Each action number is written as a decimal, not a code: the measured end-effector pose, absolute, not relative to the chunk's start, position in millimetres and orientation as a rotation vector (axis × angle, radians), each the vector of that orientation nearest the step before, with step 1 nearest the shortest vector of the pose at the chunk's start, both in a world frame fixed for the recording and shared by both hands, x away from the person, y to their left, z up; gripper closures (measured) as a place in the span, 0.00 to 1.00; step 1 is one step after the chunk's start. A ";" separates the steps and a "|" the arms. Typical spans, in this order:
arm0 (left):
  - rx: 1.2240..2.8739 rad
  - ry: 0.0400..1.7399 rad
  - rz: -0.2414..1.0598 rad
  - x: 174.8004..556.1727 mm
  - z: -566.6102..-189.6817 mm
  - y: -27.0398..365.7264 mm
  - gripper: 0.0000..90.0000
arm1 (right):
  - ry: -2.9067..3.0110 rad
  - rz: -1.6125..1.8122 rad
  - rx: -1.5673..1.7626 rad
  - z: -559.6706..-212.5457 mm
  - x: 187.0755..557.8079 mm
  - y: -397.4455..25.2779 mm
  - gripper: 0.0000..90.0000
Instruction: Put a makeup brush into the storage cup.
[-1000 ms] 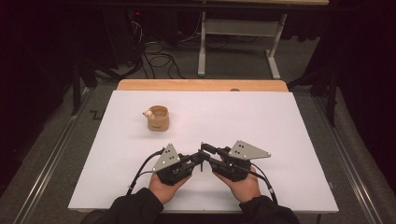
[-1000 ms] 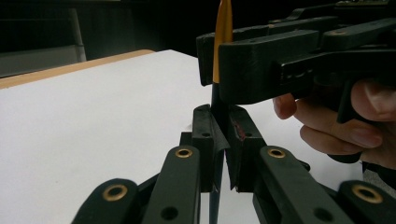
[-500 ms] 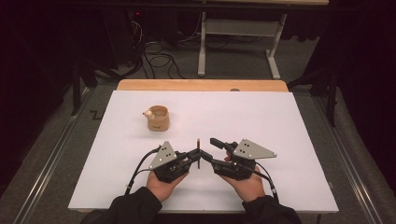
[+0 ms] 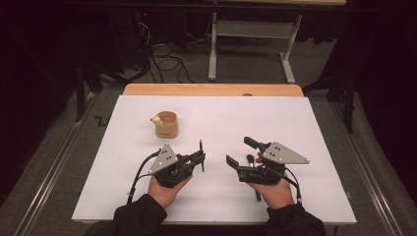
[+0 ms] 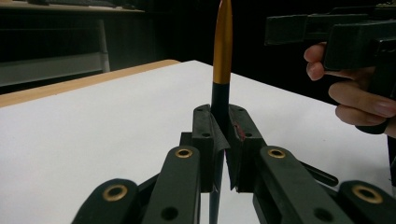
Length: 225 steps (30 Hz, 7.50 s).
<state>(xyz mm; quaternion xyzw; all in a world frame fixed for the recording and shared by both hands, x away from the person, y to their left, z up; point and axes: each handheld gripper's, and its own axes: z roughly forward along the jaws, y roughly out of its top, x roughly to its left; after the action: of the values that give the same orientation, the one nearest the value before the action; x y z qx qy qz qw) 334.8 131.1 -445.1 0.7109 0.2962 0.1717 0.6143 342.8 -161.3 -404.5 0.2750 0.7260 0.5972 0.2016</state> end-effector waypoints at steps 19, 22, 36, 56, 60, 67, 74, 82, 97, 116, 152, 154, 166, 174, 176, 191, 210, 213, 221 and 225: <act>1.596 0.731 0.439 343.8 -436.2 157.4 0.92 | 1.963 1.578 0.842 -407.3 343.3 -191.3 0.02; 1.588 0.741 0.448 345.2 -435.3 161.9 0.92 | 1.960 1.568 0.849 -408.2 342.7 -195.3 0.00; 1.582 0.766 0.498 349.5 -434.2 173.2 0.92 | 1.938 1.532 0.888 -414.1 339.4 -215.3 0.00; 1.543 0.839 0.569 354.2 -427.1 209.1 0.92 | 1.910 1.472 0.942 -425.4 342.4 -244.3 0.00; 1.536 0.852 0.591 354.9 -426.0 216.9 0.92 | 1.906 1.465 0.949 -427.3 342.4 -247.1 0.00; 1.515 0.886 0.614 357.2 -425.0 230.2 0.92 | 1.907 1.453 0.951 -428.4 342.8 -248.0 0.00; 1.501 0.919 0.634 359.4 -425.5 240.8 0.92 | 1.907 1.449 0.950 -428.8 342.8 -248.2 0.00; 1.489 0.936 0.640 360.6 -425.9 245.8 0.92 | 1.907 1.446 0.954 -428.7 342.8 -248.9 0.00; 1.444 0.945 0.604 363.4 -421.4 243.9 0.92 | 1.915 1.438 0.954 -430.7 343.1 -246.8 0.00; 1.436 0.976 0.621 391.3 -398.4 231.1 0.92 | 1.920 1.446 0.952 -430.6 341.9 -246.2 0.01; 1.421 1.102 0.702 457.4 -401.5 235.3 0.92 | 1.929 1.445 0.956 -432.6 341.5 -245.0 0.02; 1.414 1.105 0.698 458.4 -401.8 235.2 0.92 | 1.932 1.447 0.956 -432.9 341.5 -244.8 0.02; 1.419 1.146 0.699 467.5 -410.0 235.2 0.92 | 1.936 1.446 0.955 -433.7 341.4 -244.7 0.03; 1.434 1.159 0.703 467.8 -414.2 238.1 0.92 | 1.941 1.444 0.958 -434.2 341.3 -244.6 0.03; 1.437 1.166 0.702 468.2 -415.8 238.7 0.92 | 1.941 1.444 0.959 -434.3 341.3 -244.6 0.03; 1.446 1.203 0.672 465.2 -433.1 242.6 0.92 | 1.952 1.440 0.954 -435.5 341.4 -243.4 0.04; 1.484 1.218 0.664 462.0 -435.8 243.5 0.50 | 1.956 1.438 0.954 -436.5 342.0 -243.1 0.05; 1.496 1.229 0.657 460.9 -435.5 245.0 0.46 | 1.957 1.437 0.953 -436.6 342.0 -242.8 0.05; 1.509 1.212 0.646 449.6 -429.7 244.2 0.37 | 1.958 1.434 0.955 -436.9 342.1 -242.6 0.05; 1.511 1.214 0.623 443.4 -428.3 243.3 0.36 | 1.958 1.435 0.953 -436.7 341.9 -242.5 0.05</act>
<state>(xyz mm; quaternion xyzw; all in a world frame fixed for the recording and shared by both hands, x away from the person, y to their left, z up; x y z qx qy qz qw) 443.4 243.3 -428.3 0.6317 0.5076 0.2603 0.5250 341.9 -242.5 -436.7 0.3525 0.7241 0.5308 0.2639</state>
